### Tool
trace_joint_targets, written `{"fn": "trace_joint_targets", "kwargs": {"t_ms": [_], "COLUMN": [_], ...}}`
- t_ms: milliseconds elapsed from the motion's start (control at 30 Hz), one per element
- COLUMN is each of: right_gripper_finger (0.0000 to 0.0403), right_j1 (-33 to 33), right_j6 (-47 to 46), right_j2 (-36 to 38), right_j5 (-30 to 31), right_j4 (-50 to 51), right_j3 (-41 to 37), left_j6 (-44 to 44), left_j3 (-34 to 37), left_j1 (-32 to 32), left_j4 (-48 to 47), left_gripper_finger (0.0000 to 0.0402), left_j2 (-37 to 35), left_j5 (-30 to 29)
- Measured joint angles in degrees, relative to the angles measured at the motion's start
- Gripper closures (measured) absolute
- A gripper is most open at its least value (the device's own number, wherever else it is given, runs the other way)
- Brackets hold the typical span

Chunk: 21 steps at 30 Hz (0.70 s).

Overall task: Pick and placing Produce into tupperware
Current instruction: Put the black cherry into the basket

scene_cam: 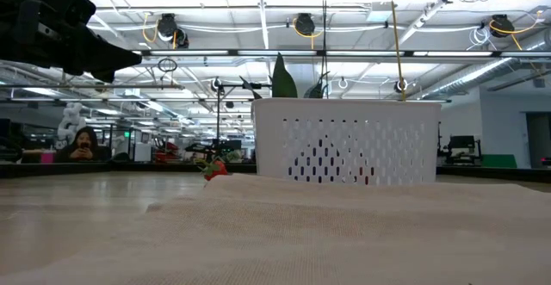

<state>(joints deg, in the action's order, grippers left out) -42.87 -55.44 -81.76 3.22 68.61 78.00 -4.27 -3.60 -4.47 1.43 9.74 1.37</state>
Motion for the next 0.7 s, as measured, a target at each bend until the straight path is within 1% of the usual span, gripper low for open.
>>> {"fn": "trace_joint_targets", "kwargs": {"t_ms": [267, 400, 533, 600, 700], "right_gripper_finger": [0.0175, 0.0126, 0.0102, 0.0099, 0.0101], "right_j1": [0.0, 0.0, 0.0, 0.0, 0.0], "right_j6": [0.0, -1.2, -2.1, -1.5, 0.1], "right_j2": [0.0, 0.0, 0.0, 0.0, 0.0], "right_j5": [1.5, 1.4, 0.9, 0.9, 0.7], "right_j4": [-1.2, -1.1, -1.6, -3.3, -8.3], "right_j3": [-0.9, -3.3, -5.1, -5.9, -8.3], "left_j6": [0.0, 0.0, 0.0, 0.0, 0.0], "left_j3": [0.0, 0.0, 0.0, 0.0, 0.0], "left_j1": [0.0, 0.0, 0.0, 0.0, 0.0], "left_j4": [0.0, 0.0, 0.0, 0.0, 0.0], "left_gripper_finger": [0.0385, 0.0385, 0.0385, 0.0385, 0.0385], "left_j2": [0.0, 0.0, 0.0, 0.0, 0.0], "left_j5": [0.0, 0.0, 0.0, 0.0, 0.0]}}
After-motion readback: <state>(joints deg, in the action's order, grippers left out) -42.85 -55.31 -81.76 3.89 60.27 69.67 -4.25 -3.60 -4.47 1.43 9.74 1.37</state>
